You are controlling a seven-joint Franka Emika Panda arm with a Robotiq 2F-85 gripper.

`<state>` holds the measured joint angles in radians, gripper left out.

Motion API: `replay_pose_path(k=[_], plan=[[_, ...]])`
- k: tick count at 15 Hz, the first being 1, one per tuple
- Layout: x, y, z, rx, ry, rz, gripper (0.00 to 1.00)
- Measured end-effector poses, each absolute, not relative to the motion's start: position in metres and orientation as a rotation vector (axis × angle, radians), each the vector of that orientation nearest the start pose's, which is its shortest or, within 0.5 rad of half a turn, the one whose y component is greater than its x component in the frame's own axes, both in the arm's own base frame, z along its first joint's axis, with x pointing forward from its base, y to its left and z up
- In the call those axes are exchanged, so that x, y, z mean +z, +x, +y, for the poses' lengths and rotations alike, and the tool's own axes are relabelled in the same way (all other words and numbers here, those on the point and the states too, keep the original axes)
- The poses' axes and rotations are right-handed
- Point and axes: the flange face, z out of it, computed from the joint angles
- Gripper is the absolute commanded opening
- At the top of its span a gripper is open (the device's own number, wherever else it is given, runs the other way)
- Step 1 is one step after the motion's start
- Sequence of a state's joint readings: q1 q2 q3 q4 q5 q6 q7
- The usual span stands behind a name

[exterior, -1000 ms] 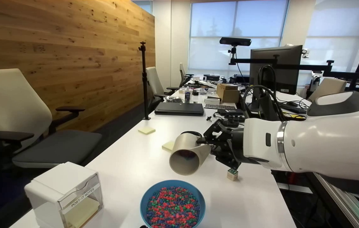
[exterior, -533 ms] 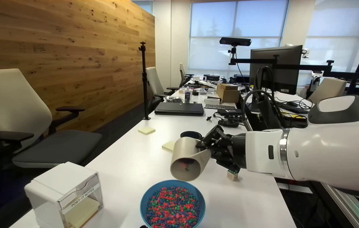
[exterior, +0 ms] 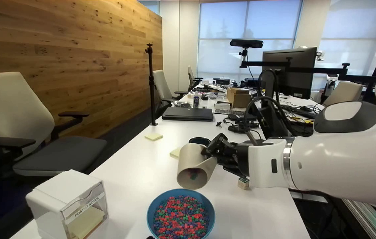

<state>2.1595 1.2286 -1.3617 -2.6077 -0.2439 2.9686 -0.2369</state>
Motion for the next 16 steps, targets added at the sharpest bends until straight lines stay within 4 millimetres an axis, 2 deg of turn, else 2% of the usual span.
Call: replay_pose_path(k=[7,16], plan=[[0.216,0.398,0.256,0.215,1.326,1.347,0.06],[0.219,0.402,0.265,0.104,1.245,1.32,0.06]])
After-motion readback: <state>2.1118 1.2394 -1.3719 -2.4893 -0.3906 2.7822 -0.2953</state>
